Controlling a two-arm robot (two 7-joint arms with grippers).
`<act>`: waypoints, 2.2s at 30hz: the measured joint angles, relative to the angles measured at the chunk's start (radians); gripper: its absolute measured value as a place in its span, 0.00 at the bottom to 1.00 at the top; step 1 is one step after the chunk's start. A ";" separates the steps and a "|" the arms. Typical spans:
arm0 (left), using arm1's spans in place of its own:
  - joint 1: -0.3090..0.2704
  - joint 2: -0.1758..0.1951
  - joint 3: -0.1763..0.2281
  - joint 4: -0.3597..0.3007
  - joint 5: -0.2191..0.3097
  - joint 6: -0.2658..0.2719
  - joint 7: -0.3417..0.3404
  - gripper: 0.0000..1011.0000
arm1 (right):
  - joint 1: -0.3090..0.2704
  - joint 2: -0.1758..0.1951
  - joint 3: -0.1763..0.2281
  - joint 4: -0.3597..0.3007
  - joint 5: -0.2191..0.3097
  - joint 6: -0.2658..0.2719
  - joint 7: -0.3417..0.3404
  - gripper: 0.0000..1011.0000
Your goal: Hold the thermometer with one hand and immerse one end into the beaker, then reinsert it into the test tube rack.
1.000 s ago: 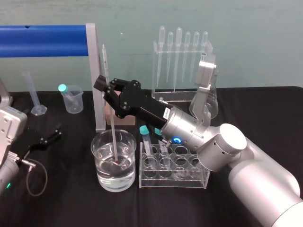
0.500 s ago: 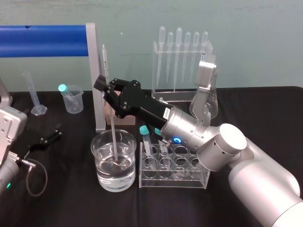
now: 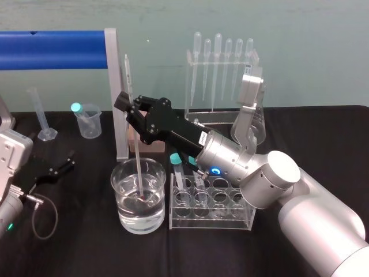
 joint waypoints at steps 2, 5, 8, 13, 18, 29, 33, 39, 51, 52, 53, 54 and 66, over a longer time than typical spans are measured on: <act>0.000 0.000 0.000 0.000 0.000 0.000 0.000 1.00 | 0.000 0.000 0.000 0.000 0.000 0.000 0.000 0.05; 0.000 0.000 0.000 0.000 0.000 0.000 0.000 1.00 | 0.000 0.000 0.000 0.000 0.000 0.000 0.000 0.05; 0.000 0.000 0.000 0.000 0.000 0.000 0.000 1.00 | 0.000 0.000 0.000 0.000 0.000 0.000 0.000 0.05; 0.000 0.000 0.000 0.000 0.000 0.000 0.000 1.00 | 0.000 0.000 0.000 0.000 0.000 0.000 0.000 0.05; 0.000 0.000 0.000 0.000 0.000 0.000 0.000 1.00 | 0.000 0.000 0.000 0.000 0.000 0.000 0.000 0.05; 0.000 0.000 0.000 0.000 0.000 0.000 0.000 1.00 | 0.000 0.000 0.000 0.000 0.000 0.000 0.000 0.05; 0.000 0.000 0.000 0.000 0.000 0.000 0.000 1.00 | 0.000 0.000 0.000 0.000 0.000 0.000 0.000 0.05; 0.000 0.000 0.000 0.000 0.000 0.000 0.000 1.00 | 0.000 0.000 0.000 0.000 0.000 0.000 0.000 0.05; 0.000 0.000 0.000 0.000 0.000 0.000 0.000 1.00 | 0.000 0.000 0.000 0.000 0.000 0.000 0.000 0.05; 0.000 0.000 0.000 0.000 0.000 0.000 0.000 1.00 | 0.000 0.000 0.000 0.000 0.000 0.000 0.000 0.05; 0.000 0.000 0.000 0.000 0.000 0.000 0.000 1.00 | 0.000 0.000 0.000 0.000 0.000 0.000 0.000 0.05; 0.000 0.000 0.000 0.000 0.000 0.000 0.000 1.00 | 0.000 0.000 0.000 0.000 0.000 0.000 0.000 0.05; 0.000 0.000 0.000 0.000 0.000 0.000 0.000 1.00 | 0.000 0.000 0.000 0.000 0.000 0.000 0.000 0.05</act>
